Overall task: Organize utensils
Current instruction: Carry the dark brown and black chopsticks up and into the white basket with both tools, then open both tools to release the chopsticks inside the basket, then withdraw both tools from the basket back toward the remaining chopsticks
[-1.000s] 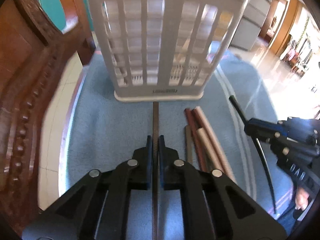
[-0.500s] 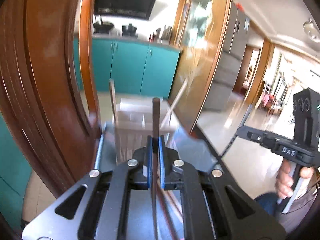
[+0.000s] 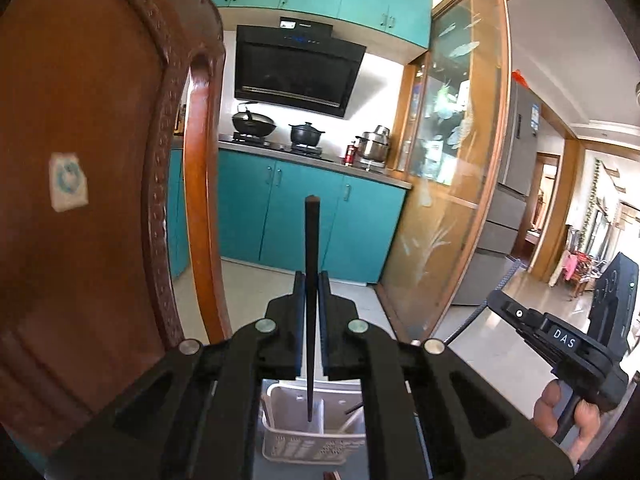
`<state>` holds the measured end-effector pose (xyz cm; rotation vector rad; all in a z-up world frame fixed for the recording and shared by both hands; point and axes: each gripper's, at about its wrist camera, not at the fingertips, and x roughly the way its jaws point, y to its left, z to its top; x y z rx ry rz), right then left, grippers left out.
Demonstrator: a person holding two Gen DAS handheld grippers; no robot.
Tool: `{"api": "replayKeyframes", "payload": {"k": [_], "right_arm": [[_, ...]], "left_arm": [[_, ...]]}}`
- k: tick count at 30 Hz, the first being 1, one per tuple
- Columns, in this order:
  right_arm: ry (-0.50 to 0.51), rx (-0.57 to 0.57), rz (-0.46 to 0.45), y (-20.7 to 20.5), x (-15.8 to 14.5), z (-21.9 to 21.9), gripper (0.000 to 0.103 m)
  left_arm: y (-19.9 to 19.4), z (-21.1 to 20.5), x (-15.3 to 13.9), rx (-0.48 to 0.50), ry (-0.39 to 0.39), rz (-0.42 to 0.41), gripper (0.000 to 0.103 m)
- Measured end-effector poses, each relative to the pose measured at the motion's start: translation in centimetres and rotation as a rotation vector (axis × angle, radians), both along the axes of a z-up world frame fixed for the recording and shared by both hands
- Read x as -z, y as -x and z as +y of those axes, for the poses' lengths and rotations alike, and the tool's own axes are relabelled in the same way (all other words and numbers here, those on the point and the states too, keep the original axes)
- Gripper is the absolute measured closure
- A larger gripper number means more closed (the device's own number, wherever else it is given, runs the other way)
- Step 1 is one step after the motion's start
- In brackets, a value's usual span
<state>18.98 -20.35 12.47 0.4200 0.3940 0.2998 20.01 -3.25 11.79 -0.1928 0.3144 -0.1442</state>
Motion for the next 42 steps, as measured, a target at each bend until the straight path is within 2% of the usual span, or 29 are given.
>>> {"api": "replayKeyframes", "payload": {"k": [4, 9, 13, 17, 19, 20, 21, 22, 23, 26, 29, 31, 32, 36, 38, 42], "right_arm": [[0.104, 0.006, 0.021, 0.3, 2.5, 1.6, 0.096], [0.195, 0.011, 0.006, 1.0, 4.4, 2.8, 0.096], [0.250, 0.011, -0.008, 1.6, 5.7, 4.0, 0.096], [0.282, 0.025, -0.010, 1.8, 6.5, 4.6, 0.088], [0.287, 0.018, -0.013, 2.1, 6.8, 4.4, 0.081], [0.285, 0.019, -0.020, 2.5, 6.7, 4.4, 0.074], [0.281, 0.019, -0.035, 3.0, 6.9, 4.2, 0.065], [0.278, 0.015, -0.052, 3.6, 7.0, 4.0, 0.061], [0.279, 0.007, -0.075, 4.4, 7.3, 3.8, 0.056], [0.311, 0.002, -0.112, 6.3, 8.5, 3.3, 0.045], [0.325, 0.007, -0.081, 7.5, 10.4, 2.3, 0.028], [0.343, 0.023, -0.019, 7.7, 12.3, 1.9, 0.020], [0.364, 0.035, 0.037, 7.5, 13.5, 1.8, 0.013], [0.403, -0.006, 0.180, 7.0, 16.5, 2.2, 0.012], [0.461, -0.032, 0.231, 7.0, 17.6, 3.0, 0.007], [0.564, -0.022, 0.300, 7.0, 19.7, 4.1, 0.005]], "left_arm": [[-1.7, 0.5, 3.5, -0.053, -0.040, 0.058, 0.096], [-2.3, -0.4, 8.0, -0.055, -0.063, 0.123, 0.096], [-2.2, -0.6, 9.8, -0.042, -0.061, 0.136, 0.096], [-1.1, -1.1, 10.2, -0.030, -0.105, 0.102, 0.096], [-0.7, -1.3, 10.6, -0.029, -0.129, 0.090, 0.096], [-0.4, -1.3, 10.6, -0.027, -0.139, 0.080, 0.095], [-0.2, -1.2, 10.7, -0.026, -0.141, 0.072, 0.091], [0.2, -1.2, 10.8, -0.023, -0.142, 0.061, 0.087], [0.7, -1.1, 10.9, -0.024, -0.140, 0.044, 0.079], [2.4, -1.2, 11.5, -0.023, -0.170, -0.017, 0.074], [4.2, -2.0, 12.7, -0.043, -0.253, -0.076, 0.060], [5.0, -2.5, 13.9, -0.064, -0.297, -0.078, 0.058], [5.1, -2.6, 14.4, -0.062, -0.308, -0.066, 0.054], [5.0, -3.0, 17.3, -0.042, -0.333, 0.037, 0.036], [4.7, -3.1, 18.1, -0.028, -0.329, 0.092, 0.033], [4.2, -2.7, 19.3, 0.011, -0.294, 0.211, 0.022]]}}
